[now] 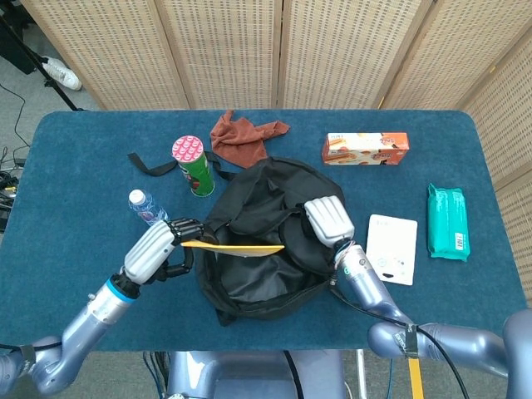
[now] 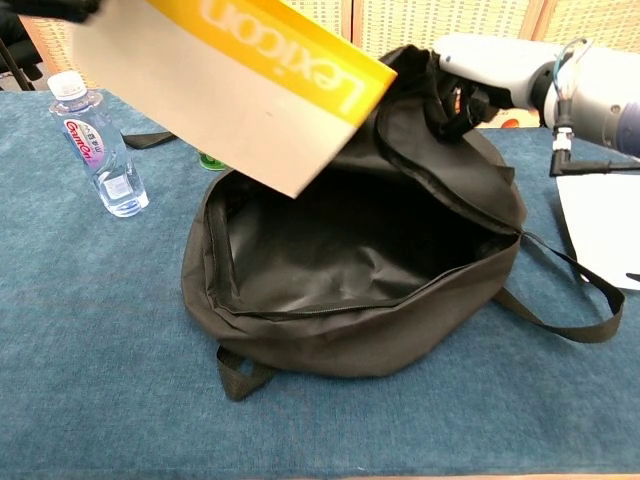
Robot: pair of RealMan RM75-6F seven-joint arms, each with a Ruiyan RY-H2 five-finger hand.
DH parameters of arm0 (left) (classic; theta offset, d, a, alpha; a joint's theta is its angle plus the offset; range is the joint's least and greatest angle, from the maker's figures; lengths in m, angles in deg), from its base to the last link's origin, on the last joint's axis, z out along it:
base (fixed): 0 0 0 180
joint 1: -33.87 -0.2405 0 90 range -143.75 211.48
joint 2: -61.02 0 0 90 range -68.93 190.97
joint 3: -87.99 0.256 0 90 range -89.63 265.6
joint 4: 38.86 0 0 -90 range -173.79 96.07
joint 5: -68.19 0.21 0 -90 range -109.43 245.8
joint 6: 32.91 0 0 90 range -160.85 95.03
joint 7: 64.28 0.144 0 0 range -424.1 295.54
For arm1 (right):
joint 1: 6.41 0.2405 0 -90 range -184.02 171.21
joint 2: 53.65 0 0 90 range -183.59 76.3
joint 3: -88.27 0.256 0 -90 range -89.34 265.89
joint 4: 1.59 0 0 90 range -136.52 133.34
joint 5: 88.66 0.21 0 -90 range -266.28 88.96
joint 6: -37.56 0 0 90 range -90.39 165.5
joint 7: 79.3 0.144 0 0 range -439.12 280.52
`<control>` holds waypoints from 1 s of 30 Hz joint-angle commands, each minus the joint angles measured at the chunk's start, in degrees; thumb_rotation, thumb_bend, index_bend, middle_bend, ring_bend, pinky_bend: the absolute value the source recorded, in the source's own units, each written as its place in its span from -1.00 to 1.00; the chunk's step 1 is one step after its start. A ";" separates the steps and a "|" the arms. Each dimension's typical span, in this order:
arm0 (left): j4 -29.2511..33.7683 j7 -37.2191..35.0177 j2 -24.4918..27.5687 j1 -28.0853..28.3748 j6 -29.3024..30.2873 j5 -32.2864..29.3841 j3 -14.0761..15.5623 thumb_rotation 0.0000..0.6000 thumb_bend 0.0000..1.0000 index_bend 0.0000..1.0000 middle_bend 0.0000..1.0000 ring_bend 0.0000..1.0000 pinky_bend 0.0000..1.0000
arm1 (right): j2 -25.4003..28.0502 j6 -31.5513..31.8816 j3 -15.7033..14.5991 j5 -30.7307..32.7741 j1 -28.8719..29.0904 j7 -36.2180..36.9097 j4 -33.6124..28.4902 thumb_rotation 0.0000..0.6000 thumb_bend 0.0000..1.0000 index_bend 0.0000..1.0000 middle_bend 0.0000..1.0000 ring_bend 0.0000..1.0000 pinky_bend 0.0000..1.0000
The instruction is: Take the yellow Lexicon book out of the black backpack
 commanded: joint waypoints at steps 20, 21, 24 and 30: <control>-6.73 1.57 21.95 -6.96 -14.43 -10.42 8.41 1.00 0.44 0.29 -0.60 -0.63 -0.38 | -0.46 1.07 -0.70 -4.67 -2.60 -0.69 -2.19 1.00 0.43 0.07 0.22 0.08 -0.01; -7.21 3.44 20.60 -6.83 -15.36 -12.06 7.90 1.00 0.28 0.00 -0.85 -0.84 -0.60 | -0.31 0.86 -0.98 -5.78 -2.68 -0.26 -2.21 1.00 0.34 -0.01 0.18 0.05 -0.01; -7.02 10.21 18.35 -6.23 -18.20 -18.33 6.22 1.00 -0.11 -0.71 -1.00 -1.00 -0.97 | 0.80 -0.21 -1.73 -7.51 -2.90 0.17 -3.02 1.00 -0.38 -0.43 -0.28 -0.37 -0.12; -7.56 14.03 14.40 -7.00 -14.34 -22.97 1.83 1.00 -0.70 -1.00 -1.00 -1.00 -1.00 | 4.26 -0.11 -2.85 -11.18 -3.50 -1.19 -6.66 1.00 -1.00 -0.80 -1.00 -1.00 -0.65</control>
